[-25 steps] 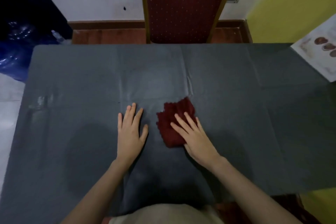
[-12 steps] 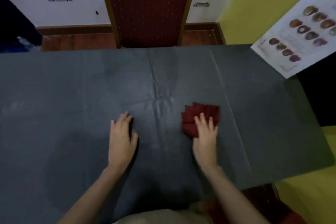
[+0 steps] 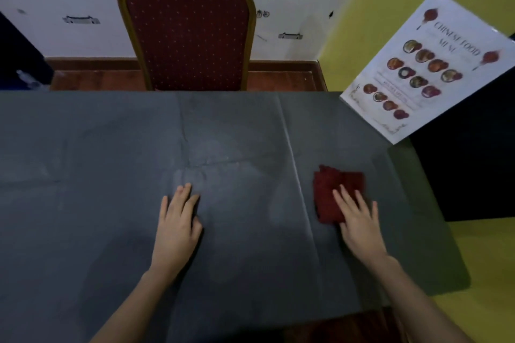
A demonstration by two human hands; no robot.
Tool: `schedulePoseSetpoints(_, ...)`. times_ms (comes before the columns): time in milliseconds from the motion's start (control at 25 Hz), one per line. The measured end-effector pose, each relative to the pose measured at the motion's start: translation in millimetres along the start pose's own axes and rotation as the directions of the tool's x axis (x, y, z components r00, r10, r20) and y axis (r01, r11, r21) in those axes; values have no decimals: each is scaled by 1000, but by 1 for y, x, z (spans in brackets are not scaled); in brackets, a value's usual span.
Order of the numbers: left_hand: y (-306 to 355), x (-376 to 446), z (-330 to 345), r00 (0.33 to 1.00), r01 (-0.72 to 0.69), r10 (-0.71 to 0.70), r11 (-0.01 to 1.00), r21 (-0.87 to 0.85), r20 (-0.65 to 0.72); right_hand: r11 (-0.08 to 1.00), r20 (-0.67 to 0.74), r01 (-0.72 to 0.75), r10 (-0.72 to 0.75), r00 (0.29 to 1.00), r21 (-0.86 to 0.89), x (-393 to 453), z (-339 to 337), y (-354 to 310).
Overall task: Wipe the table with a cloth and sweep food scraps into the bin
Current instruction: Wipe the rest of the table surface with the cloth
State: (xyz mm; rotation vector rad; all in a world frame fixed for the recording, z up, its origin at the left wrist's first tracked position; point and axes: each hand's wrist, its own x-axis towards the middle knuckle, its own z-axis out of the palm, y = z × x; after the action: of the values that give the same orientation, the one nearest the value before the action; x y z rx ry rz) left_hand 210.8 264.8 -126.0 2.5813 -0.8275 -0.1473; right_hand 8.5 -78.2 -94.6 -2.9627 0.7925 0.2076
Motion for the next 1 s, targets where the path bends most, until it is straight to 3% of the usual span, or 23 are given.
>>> schedulePoseSetpoints(120, 9, -2, 4, 997, 74, -74, 997, 29, -15, 978, 32, -146, 143, 989, 152, 28, -3, -5)
schedulePoseSetpoints(200, 16, -4, 5, 993, 116, -116, 992, 57, -12, 965, 20, -142, 141, 990, 221, 48, 1, -51)
schedulePoseSetpoints(320, 22, -3, 2, 988, 150, -151, 985, 85, 16, 959, -39, 129, -123, 992, 253, 60, 7, -138)
schedulePoseSetpoints(400, 21, -3, 1, 988, 141, -147, 984, 108, 46, 887, -9, 401, -410, 912, 231, 59, 7, -169)
schedulePoseSetpoints(480, 15, -2, -2, 990, 108, -118, 986, 123, 74, 770, -16, 631, -632, 775, 92, 69, 1, -160)
schedulePoseSetpoints(520, 10, -2, -5, 992, 79, -90, 989, 122, 88, 737, -3, 676, -676, 737, -6, 77, 0, -146)
schedulePoseSetpoints(560, 4, 0, -8, 993, 38, -51, 991, 125, 105, 745, 31, 662, -662, 749, -85, 84, -2, -131)
schedulePoseSetpoints(680, -17, 4, -19, 989, -51, 27, 985, 166, 144, 892, 42, 427, -425, 904, -149, 108, -8, -85)
schedulePoseSetpoints(760, -29, 3, -25, 993, 35, -48, 992, 124, 108, 962, 11, 245, -245, 969, -120, 115, -12, -68)
schedulePoseSetpoints(840, -39, -1, -29, 990, 111, -117, 991, 78, 73, 998, -22, 60, -59, 998, 21, 118, -6, -80)
schedulePoseSetpoints(920, -41, -6, -29, 991, 103, -108, 992, 69, 73, 931, -18, -203, 218, 976, 302, 125, -1, -118)
schedulePoseSetpoints(1000, -42, -6, -30, 991, 103, -105, 994, 35, 78, 751, 64, -405, 439, 896, 521, 140, -2, -164)
